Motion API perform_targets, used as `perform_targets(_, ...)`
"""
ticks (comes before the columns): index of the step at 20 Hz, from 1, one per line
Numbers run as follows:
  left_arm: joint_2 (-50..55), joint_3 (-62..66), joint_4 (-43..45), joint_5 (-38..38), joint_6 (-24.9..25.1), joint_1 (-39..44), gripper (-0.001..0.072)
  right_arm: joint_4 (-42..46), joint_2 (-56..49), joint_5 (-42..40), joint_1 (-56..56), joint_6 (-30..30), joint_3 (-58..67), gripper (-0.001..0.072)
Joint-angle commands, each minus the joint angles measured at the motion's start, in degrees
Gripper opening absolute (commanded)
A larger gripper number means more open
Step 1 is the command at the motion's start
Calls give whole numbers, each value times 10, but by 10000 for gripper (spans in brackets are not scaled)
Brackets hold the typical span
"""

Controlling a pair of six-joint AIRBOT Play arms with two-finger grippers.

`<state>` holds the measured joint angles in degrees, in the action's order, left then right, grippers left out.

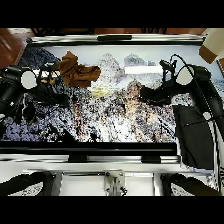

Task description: Fold the shirts.

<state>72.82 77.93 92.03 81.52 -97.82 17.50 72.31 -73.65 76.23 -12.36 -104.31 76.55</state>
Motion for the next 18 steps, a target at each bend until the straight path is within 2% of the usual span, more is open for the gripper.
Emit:
perform_targets(1,0,0,0,0,0,0,646,0,0,0,0,0,0,589)
perform_targets(17,0,0,0,0,0,0,646,0,0,0,0,0,0,589)
perform_targets(18,1,0,-4,-12,-14,0,646,0,0,0,0,0,0,589)
